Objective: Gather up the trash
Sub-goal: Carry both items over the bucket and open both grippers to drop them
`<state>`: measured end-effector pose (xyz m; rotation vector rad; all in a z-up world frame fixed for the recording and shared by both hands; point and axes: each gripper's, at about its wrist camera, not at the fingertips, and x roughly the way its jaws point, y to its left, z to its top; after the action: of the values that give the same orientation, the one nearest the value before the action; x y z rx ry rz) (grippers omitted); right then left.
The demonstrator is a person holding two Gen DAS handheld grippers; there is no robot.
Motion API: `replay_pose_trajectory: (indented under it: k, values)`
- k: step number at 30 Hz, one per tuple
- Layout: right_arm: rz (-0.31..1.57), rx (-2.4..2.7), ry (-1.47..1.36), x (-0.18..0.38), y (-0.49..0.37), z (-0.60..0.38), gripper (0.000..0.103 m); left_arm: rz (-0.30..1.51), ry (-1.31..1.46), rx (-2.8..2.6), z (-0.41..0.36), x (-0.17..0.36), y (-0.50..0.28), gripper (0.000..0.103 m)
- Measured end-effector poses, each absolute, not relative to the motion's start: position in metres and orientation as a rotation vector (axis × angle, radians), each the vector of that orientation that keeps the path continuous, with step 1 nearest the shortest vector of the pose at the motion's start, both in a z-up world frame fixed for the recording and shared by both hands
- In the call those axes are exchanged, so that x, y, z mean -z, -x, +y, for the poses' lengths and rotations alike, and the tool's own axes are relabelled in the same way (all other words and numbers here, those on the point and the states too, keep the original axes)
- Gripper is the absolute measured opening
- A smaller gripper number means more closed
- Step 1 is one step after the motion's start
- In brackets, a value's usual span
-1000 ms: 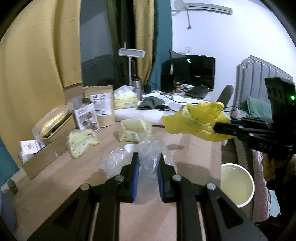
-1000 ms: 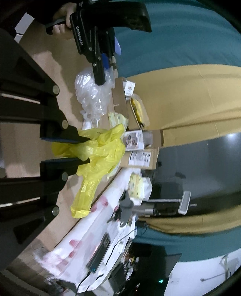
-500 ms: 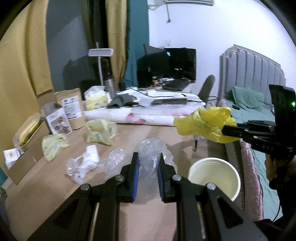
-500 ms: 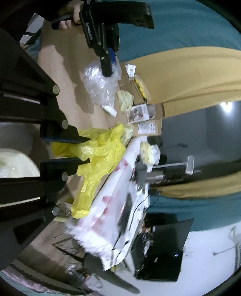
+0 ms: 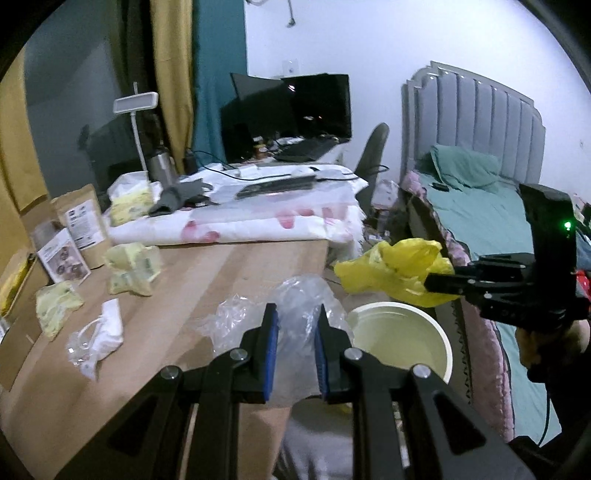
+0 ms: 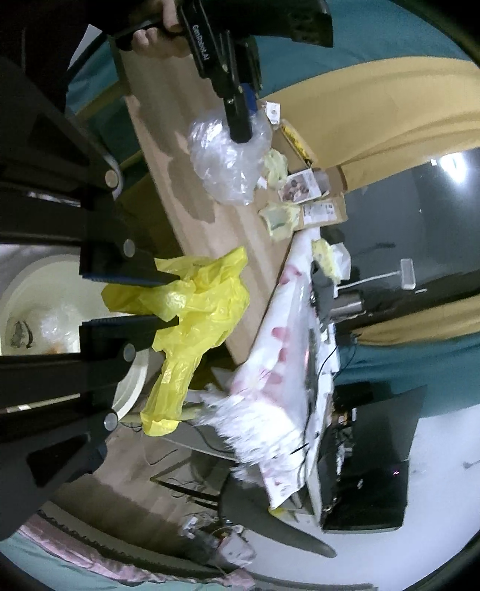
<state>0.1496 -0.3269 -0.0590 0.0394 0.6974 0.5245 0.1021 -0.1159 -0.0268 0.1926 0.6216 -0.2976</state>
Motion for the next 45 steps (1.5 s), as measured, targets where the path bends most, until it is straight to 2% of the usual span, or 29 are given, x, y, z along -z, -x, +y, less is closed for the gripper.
replay_pose_trajectory:
  k: [3,5,7,9,22,25,26,28,30,31,33,45]
  values:
    - [0.718,-0.509,-0.055,0.068,-0.153,-0.336,0.019,0.634,-0.203,0.32,-0.129,0.03,-0.107,0.017]
    - [0.735,-0.495,-0.059,0.074,-0.157,-0.342,0.031,0.639,-0.212,0.338,-0.138,0.033,-0.11,0.017]
    - [0.742,-0.47,-0.066,0.078,-0.157,-0.35,0.061,0.651,-0.218,0.356,-0.146,0.038,-0.113,0.017]
    - [0.741,-0.459,-0.085,0.08,-0.158,-0.358,0.068,0.666,-0.221,0.373,-0.154,0.042,-0.117,0.017]
    - [0.757,-0.346,-0.142,0.091,-0.153,-0.405,0.068,0.763,-0.209,0.529,-0.213,0.071,-0.15,0.018]
    - [0.758,-0.312,-0.15,0.091,-0.152,-0.415,0.068,0.816,-0.195,0.564,-0.226,0.082,-0.162,0.021]
    - [0.758,-0.303,-0.153,0.091,-0.152,-0.418,0.068,0.837,-0.182,0.573,-0.23,0.085,-0.165,0.023]
    - [0.757,-0.285,-0.164,0.09,-0.151,-0.425,0.068,0.867,-0.146,0.602,-0.234,0.089,-0.17,0.036]
    - [0.755,-0.271,-0.17,0.088,-0.152,-0.43,0.068,0.871,-0.131,0.618,-0.236,0.09,-0.171,0.066]
    - [0.754,-0.263,-0.169,0.087,-0.152,-0.432,0.068,0.863,-0.125,0.623,-0.235,0.089,-0.17,0.07]
    - [0.753,-0.257,-0.166,0.086,-0.154,-0.432,0.068,0.865,-0.115,0.632,-0.234,0.089,-0.17,0.072]
    - [0.746,-0.336,-0.113,0.072,-0.164,-0.383,0.068,0.819,-0.097,0.556,-0.193,0.072,-0.161,0.073]
